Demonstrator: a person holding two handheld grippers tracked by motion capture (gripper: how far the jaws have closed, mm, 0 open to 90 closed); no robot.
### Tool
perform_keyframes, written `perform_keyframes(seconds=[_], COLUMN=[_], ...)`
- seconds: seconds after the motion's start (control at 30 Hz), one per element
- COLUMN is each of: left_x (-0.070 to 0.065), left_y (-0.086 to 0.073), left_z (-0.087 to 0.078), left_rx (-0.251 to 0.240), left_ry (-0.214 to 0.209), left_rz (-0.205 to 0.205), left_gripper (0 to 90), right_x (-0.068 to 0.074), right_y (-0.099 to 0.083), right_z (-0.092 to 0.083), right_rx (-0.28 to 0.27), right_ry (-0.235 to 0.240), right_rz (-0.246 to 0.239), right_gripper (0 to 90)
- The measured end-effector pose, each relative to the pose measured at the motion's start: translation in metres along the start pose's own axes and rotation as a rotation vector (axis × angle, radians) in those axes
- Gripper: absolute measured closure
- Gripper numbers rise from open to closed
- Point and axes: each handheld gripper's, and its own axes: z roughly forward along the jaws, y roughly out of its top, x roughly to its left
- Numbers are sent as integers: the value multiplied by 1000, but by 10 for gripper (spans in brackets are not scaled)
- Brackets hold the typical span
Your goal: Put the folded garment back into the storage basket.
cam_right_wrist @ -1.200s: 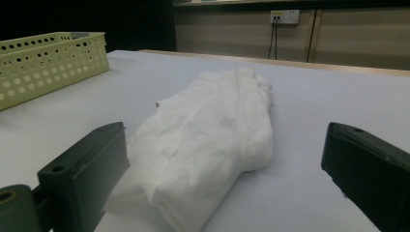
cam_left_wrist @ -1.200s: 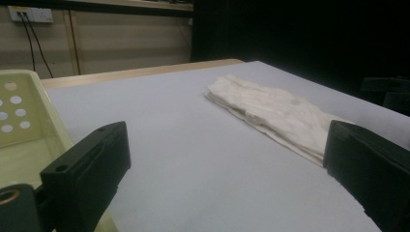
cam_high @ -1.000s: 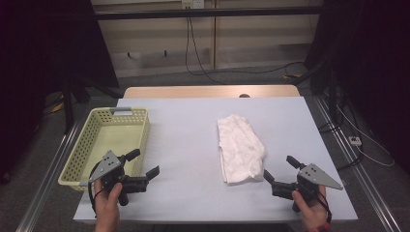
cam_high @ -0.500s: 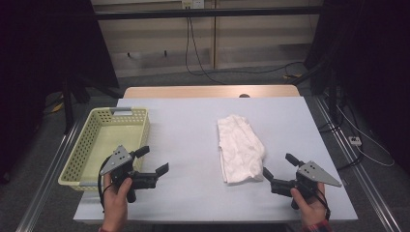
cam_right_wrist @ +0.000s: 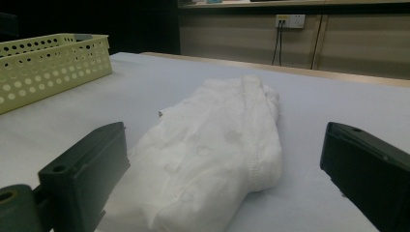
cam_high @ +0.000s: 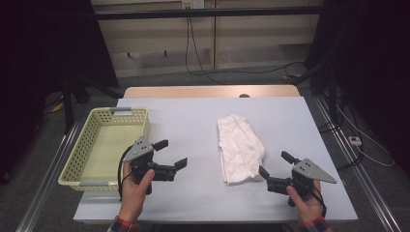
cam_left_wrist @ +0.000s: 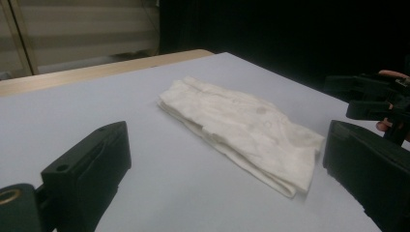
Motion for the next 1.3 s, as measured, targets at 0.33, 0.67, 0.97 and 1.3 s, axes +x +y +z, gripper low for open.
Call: perform_keyframes(seconds=[0.33,0.67,0.97,1.3], left_x=[7,10,11,18], left_y=[4,6,8,8], left_z=[20,41,53,72], left_rx=[12,32,53,70], left_ry=[-15,-20,-16,-5], left_rz=[-13,-23,-40,-63], left_gripper=[36,39,39,40], right_x=[-2,-3,-3,-4], right_y=[0,-2,-2,-2], right_z=[1,-1,-2,-4], right_rx=[5,13,16,19], right_ry=[2,0,0,-10], right_rz=[0,-3,-1,3], right_gripper=[30,30,31,32])
